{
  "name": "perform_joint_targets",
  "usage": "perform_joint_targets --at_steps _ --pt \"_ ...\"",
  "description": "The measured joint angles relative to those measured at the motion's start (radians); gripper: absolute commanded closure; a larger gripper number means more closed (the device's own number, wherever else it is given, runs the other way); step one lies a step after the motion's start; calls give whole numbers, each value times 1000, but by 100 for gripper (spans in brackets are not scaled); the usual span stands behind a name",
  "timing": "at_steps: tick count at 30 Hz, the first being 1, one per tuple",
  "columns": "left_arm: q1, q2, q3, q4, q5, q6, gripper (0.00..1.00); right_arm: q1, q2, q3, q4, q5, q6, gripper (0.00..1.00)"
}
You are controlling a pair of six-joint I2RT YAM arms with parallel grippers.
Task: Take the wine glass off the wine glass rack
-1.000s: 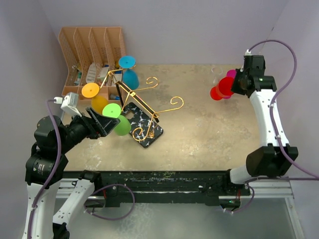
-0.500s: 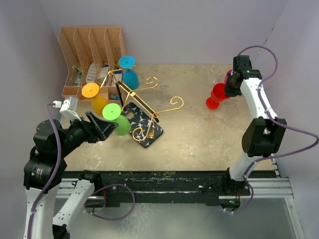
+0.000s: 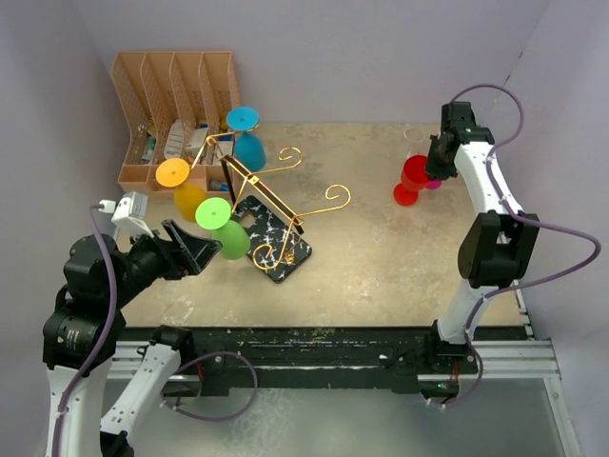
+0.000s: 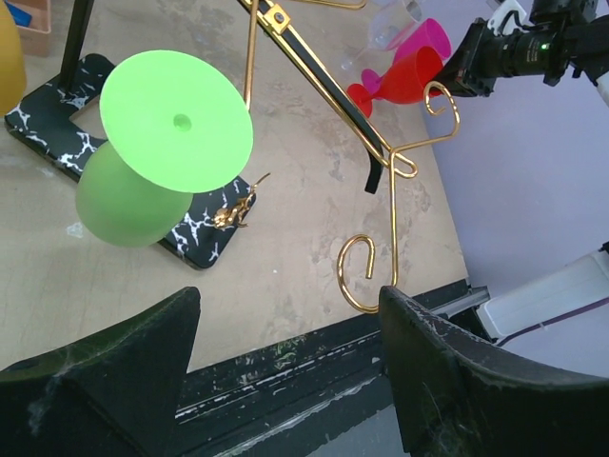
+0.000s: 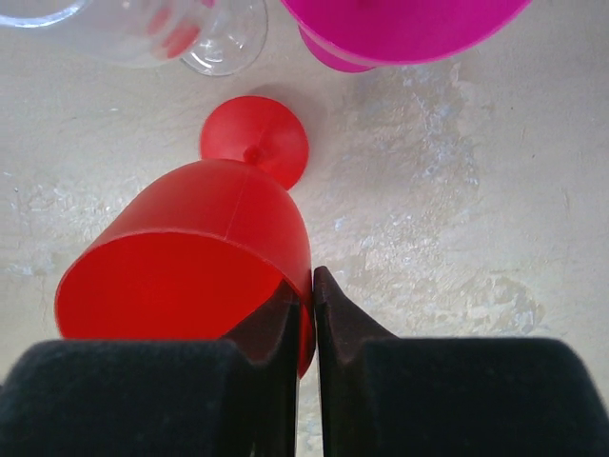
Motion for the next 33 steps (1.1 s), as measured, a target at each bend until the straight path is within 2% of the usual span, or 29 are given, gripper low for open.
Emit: perform_joint_targets --at_steps 2,5,15,22,27,30,33 --pt "0 -1 0 -12 -10 6 17 0 7 8 1 1 2 80" --pt "0 -3 1 -27 -22 11 17 0 9 19 1 1 3 78" --pt "0 -45 8 -71 -105 15 13 0 -11 47 1 1 4 74" --pt "0 -79 14 -103 -201 20 12 0 -217 51 11 -63 6 66" --pt "0 -106 -22 -113 -282 32 12 8 -401 39 93 -293 37 65" --pt "0 -125 -68 -120 -336 36 12 126 -485 19 183 -409 76 63" --pt "0 -139 -120 -122 -375 37 12 365 -493 32 257 -476 103 62"
